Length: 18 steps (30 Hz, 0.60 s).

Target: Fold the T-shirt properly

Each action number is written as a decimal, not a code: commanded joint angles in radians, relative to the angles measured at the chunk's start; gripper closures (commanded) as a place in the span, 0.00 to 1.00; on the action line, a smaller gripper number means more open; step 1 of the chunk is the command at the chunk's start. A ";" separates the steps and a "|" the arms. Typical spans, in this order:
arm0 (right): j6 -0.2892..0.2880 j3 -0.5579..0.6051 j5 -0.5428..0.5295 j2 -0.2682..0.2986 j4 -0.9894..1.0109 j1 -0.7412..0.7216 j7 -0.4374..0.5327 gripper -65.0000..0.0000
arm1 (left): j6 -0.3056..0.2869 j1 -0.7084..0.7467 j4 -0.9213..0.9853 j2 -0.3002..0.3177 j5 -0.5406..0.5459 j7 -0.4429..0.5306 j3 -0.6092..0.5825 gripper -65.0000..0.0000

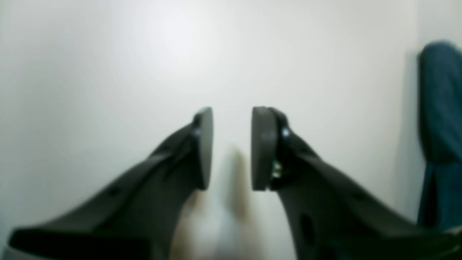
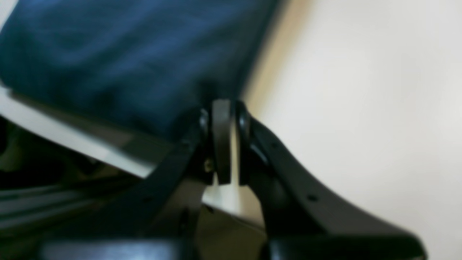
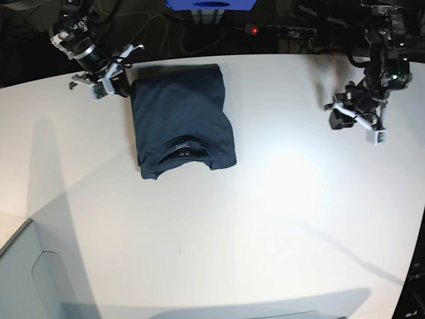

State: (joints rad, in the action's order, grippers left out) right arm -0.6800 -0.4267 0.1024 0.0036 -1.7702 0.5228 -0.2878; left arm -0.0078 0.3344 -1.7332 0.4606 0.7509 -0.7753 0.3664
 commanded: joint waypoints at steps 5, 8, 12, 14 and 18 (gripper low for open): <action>-0.018 -0.143 -0.016 -0.055 -0.063 0.063 0.020 1.00 | 0.001 0.141 -0.130 -0.105 -0.006 0.012 0.216 0.95; -0.018 -0.206 -0.016 -0.096 -0.096 0.112 0.011 1.00 | 0.001 0.230 -0.199 -0.168 -0.009 0.012 0.294 1.00; -0.018 -0.220 -0.011 -0.136 -0.104 0.214 0.009 1.00 | 0.001 0.381 -0.232 -0.237 -0.009 0.012 0.337 1.00; -0.018 -0.220 -0.014 -0.136 -0.092 0.259 0.006 1.00 | 0.001 0.447 -0.222 -0.259 -0.011 0.012 0.336 1.00; -0.018 -0.217 -0.016 -0.135 0.013 0.287 -0.057 1.00 | 0.001 0.566 -0.129 -0.306 -0.012 0.020 0.302 1.00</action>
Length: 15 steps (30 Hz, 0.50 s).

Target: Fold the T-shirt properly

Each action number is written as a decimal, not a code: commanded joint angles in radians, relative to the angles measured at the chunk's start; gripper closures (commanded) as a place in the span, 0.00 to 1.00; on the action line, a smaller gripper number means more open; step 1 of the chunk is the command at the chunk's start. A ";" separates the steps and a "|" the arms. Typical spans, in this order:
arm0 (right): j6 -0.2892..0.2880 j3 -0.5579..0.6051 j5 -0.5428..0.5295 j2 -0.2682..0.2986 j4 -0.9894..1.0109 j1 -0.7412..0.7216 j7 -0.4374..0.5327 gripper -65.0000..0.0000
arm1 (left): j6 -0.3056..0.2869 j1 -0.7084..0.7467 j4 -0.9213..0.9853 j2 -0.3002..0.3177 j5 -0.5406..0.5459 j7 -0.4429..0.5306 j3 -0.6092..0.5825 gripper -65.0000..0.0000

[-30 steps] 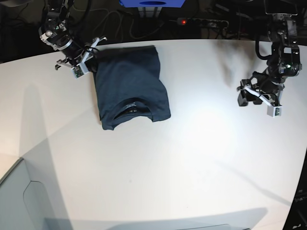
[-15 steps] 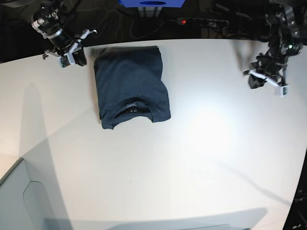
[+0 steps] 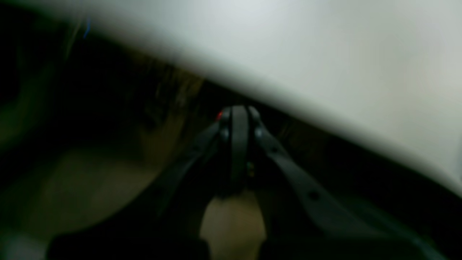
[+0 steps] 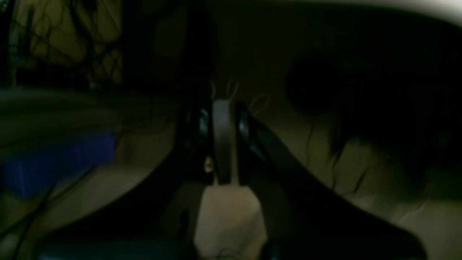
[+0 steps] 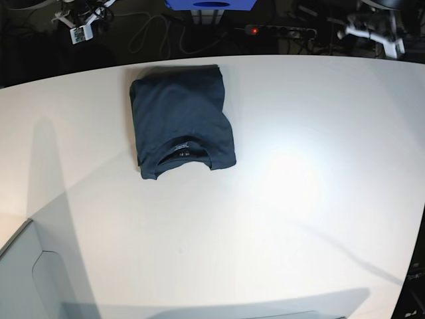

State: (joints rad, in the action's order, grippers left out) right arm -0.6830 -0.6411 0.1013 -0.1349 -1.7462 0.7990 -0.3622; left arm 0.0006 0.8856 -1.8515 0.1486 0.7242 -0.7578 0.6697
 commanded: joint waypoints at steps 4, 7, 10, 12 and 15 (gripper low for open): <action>-0.015 0.000 -0.015 0.036 0.171 -0.026 0.002 1.00 | -0.009 0.039 0.123 -0.007 -0.096 0.019 -0.075 1.00; -0.015 0.030 -0.010 0.079 0.395 -0.099 0.010 1.00 | -0.009 0.002 0.323 -0.007 -0.249 0.176 -0.212 1.00; -0.015 0.071 -0.010 0.119 0.590 -0.174 0.030 1.00 | -0.009 -0.052 0.528 0.001 -0.363 0.367 -0.327 1.00; -0.015 0.125 -0.007 0.146 0.716 -0.217 0.108 1.00 | -0.009 -0.110 0.678 0.003 -0.412 0.482 -0.388 1.00; -0.015 0.249 -0.007 0.199 0.882 -0.260 0.254 1.00 | -0.009 -0.240 0.936 0.003 -0.450 0.570 -0.453 1.00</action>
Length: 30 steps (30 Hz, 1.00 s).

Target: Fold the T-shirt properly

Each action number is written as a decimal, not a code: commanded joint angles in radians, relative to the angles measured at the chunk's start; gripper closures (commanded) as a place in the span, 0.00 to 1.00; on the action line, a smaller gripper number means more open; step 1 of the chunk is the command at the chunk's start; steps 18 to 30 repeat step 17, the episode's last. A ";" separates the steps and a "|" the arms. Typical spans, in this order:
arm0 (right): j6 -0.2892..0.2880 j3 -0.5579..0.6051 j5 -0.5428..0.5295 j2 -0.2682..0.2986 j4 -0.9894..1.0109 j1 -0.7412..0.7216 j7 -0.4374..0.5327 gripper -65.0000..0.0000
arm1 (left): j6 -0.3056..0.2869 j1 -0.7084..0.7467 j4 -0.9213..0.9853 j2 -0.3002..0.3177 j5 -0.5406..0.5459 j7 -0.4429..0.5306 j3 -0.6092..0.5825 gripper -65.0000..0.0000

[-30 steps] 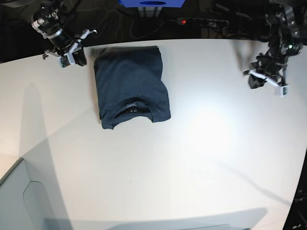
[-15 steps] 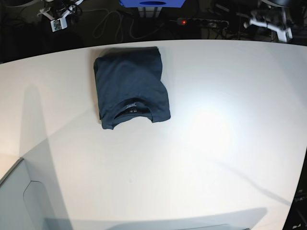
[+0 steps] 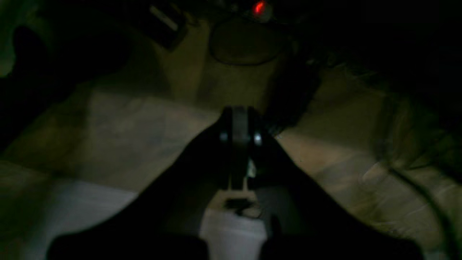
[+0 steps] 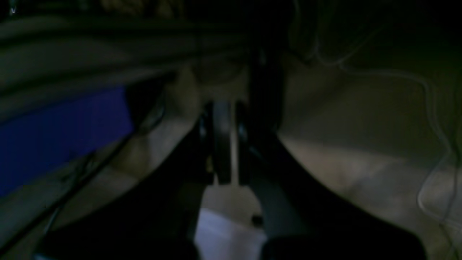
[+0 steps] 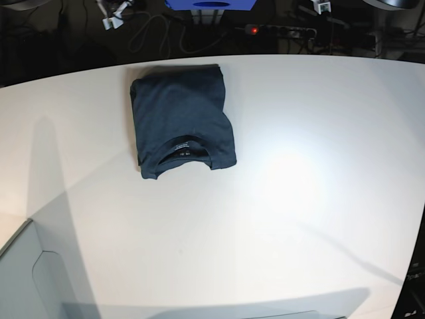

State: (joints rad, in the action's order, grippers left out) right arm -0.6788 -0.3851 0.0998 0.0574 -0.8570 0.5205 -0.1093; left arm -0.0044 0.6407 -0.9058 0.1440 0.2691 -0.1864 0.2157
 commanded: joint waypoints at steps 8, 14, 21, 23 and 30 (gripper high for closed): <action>0.586 0.206 -0.005 0.029 0.282 -0.063 0.314 1.00 | -0.003 -0.269 0.503 -0.005 -0.021 0.159 -0.209 1.00; 1.080 0.387 -0.007 0.017 0.474 -0.144 0.402 1.00 | -0.001 -0.299 0.543 -0.019 -0.017 0.199 -0.324 1.00; 1.218 0.460 -0.007 -0.004 0.517 -0.165 0.428 1.00 | -0.001 -0.305 0.543 -0.020 -0.015 0.201 -0.322 1.00; 1.218 0.460 -0.007 -0.004 0.517 -0.165 0.428 1.00 | -0.001 -0.305 0.543 -0.020 -0.015 0.201 -0.322 1.00; 1.218 0.460 -0.007 -0.004 0.517 -0.165 0.428 1.00 | -0.001 -0.305 0.543 -0.020 -0.015 0.201 -0.322 1.00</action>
